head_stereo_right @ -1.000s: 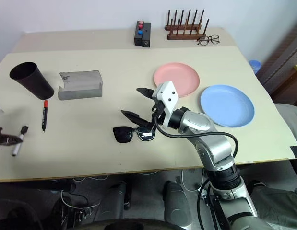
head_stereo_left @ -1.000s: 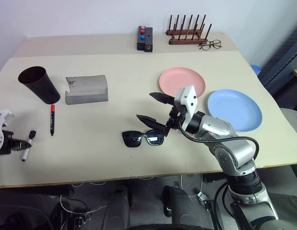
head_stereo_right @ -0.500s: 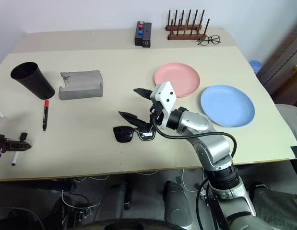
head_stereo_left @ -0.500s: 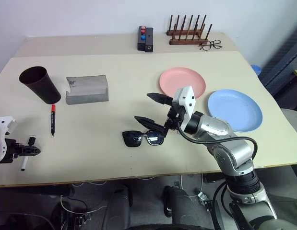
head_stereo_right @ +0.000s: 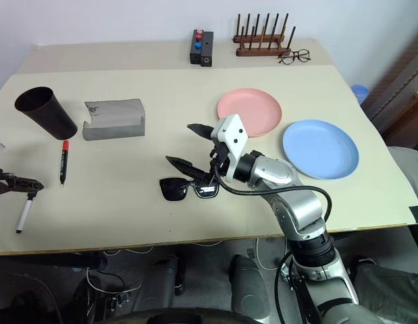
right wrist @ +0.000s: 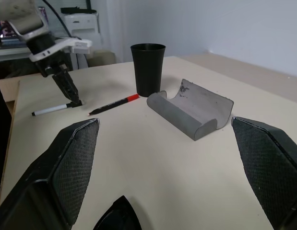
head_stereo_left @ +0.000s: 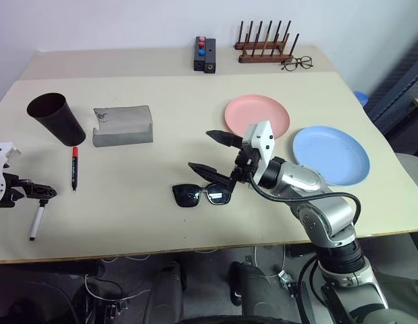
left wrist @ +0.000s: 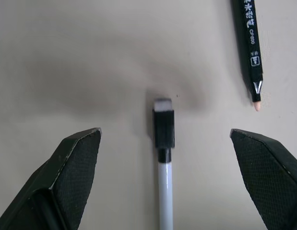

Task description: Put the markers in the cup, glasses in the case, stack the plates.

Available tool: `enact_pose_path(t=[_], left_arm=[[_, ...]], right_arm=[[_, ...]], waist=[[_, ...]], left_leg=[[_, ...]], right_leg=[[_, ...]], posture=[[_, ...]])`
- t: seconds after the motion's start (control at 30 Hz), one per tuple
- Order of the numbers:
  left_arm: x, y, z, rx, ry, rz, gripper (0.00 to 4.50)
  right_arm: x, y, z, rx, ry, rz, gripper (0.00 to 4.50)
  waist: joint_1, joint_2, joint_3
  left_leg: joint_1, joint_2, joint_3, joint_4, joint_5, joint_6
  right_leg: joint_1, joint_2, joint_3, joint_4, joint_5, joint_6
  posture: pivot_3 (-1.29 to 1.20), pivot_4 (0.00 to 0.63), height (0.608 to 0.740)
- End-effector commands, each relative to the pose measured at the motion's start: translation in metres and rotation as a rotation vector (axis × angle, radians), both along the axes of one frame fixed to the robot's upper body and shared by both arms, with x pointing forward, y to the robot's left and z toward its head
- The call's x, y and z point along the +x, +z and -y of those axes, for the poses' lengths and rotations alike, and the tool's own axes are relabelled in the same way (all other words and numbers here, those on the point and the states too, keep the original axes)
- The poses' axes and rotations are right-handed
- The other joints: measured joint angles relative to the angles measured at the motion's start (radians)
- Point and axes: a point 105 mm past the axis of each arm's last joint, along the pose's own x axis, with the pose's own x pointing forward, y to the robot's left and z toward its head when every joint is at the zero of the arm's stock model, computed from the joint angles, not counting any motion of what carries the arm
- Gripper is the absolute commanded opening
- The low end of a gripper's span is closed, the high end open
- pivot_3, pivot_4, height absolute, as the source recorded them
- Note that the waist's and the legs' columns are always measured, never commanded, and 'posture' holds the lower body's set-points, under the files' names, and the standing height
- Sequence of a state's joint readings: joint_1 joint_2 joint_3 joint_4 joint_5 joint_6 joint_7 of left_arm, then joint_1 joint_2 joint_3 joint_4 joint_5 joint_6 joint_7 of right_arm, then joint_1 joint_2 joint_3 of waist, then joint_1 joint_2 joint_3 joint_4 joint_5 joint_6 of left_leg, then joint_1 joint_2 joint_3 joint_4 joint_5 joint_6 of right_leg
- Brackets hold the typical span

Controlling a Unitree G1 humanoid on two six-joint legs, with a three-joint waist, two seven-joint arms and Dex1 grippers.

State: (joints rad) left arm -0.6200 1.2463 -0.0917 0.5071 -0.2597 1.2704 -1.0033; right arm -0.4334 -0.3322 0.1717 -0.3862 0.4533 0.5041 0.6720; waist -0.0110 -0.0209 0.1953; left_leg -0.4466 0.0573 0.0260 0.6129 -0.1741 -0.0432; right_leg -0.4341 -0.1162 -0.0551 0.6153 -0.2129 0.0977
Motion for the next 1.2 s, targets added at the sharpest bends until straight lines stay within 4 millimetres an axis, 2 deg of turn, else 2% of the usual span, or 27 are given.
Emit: enact_pose_path(t=[0.03, 0.2, 0.33, 0.5, 0.53, 0.67, 0.8, 0.93, 1.0, 1.07, 1.2], left_arm=[[0.001, -0.003, 0.0, -0.004, -0.02, -0.035, 4.46], [0.0, -0.007, 0.002, -0.024, -0.034, -0.079, 4.46], [0.007, -0.008, -0.003, -0.009, -0.001, -0.057, 2.79], [0.012, -0.01, -0.002, -0.017, 0.01, -0.053, 0.15], [0.013, -0.01, -0.002, -0.018, 0.009, -0.054, 0.03], [0.011, -0.01, -0.003, -0.018, 0.01, -0.059, 0.03], [0.008, 0.002, -0.002, -0.027, -0.002, -0.035, 0.03], [0.013, 0.032, 0.02, -0.063, -0.129, 0.072, 0.03], [0.019, 0.053, 0.04, -0.057, -0.284, 0.204, 0.03], [0.018, 0.063, 0.051, -0.017, -0.392, 0.274, 0.03], [0.022, 0.079, 0.059, -0.02, -0.412, 0.444, 0.03]], right_arm=[[-0.003, 0.01, -0.001, 0.02, 0.004, 0.044, 4.5], [-0.005, 0.009, 0.001, 0.018, -0.007, 0.04, 4.5], [-0.005, 0.009, 0.002, 0.019, -0.016, 0.038, 4.5], [-0.005, 0.008, 0.002, 0.021, -0.018, 0.036, 4.5], [-0.005, 0.008, 0.002, 0.022, -0.019, 0.036, 4.5], [-0.004, 0.008, 0.003, 0.018, -0.021, 0.035, 4.5], [-0.004, 0.007, 0.003, 0.016, -0.022, 0.034, 4.5], [-0.002, 0.007, 0.003, 0.014, -0.022, 0.034, 4.5], [-0.001, 0.007, 0.003, 0.014, -0.019, 0.036, 4.5], [0.0, 0.008, 0.003, 0.016, -0.016, 0.038, 4.5], [0.003, 0.012, 0.008, 0.017, -0.014, 0.049, 4.5]], waist=[[0.0, 0.0, 0.0], [0.0, 0.0, 0.0], [0.002, 0.0, 0.0], [0.004, 0.0, 0.0], [0.004, 0.0, 0.0], [0.003, 0.0, 0.0], [0.002, 0.0, 0.0], [-0.001, -0.002, 0.001], [-0.002, -0.001, 0.001], [-0.002, -0.001, 0.001], [-0.002, -0.001, 0.001]], left_leg=[[0.0, 0.0, 0.0, 0.0, 0.0, 0.0], [0.0, 0.0, 0.0, 0.0, 0.0, 0.0], [0.0, 0.0, 0.0, 0.0, 0.0, 0.0], [0.0, 0.0, 0.0, 0.001, 0.0, 0.0], [0.0, 0.0, 0.0, 0.001, 0.0, 0.0], [0.0, 0.0, 0.0, 0.001, 0.0, 0.0], [0.0, 0.0, 0.0, 0.001, 0.0, 0.0], [-0.001, 0.0, 0.0, 0.001, 0.0, 0.0], [-0.001, 0.0, -0.001, 0.001, 0.0, 0.0], [-0.001, 0.0, -0.001, 0.0, 0.0, 0.0], [-0.001, 0.0, 0.0, 0.001, 0.0, 0.0]], right_leg=[[0.0, 0.0, 0.0, 0.0, 0.0, 0.0], [0.0, 0.0, 0.0, 0.0, 0.0, 0.0], [0.0, 0.0, 0.0, 0.0, 0.0, 0.0], [0.0, 0.0, 0.0, 0.0, 0.0, 0.0], [0.0, 0.0, 0.0, 0.0, 0.0, 0.0], [0.001, 0.0, 0.0, 0.0, 0.0, 0.0], [0.001, 0.0, 0.0, 0.0, 0.0, 0.0], [0.0, 0.0, 0.0, 0.0, 0.0, 0.0], [0.0, 0.0, 0.0, 0.0, 0.0, 0.0], [0.0, -0.001, 0.0, 0.0, 0.0, 0.0], [0.0, 0.0, 0.0, 0.0, 0.0, 0.0]], posture=[[0.0, 0.15, 0.74], [0.0, 0.15, 0.74], [0.0, 0.15, 0.74], [0.0, 0.15, 0.74], [0.0, 0.15, 0.74], [0.0, 0.15, 0.74], [0.0, 0.15, 0.74], [0.0, 0.15, 0.74], [0.0, 0.15, 0.74], [0.0, 0.15, 0.74], [0.0, 0.15, 0.74]])
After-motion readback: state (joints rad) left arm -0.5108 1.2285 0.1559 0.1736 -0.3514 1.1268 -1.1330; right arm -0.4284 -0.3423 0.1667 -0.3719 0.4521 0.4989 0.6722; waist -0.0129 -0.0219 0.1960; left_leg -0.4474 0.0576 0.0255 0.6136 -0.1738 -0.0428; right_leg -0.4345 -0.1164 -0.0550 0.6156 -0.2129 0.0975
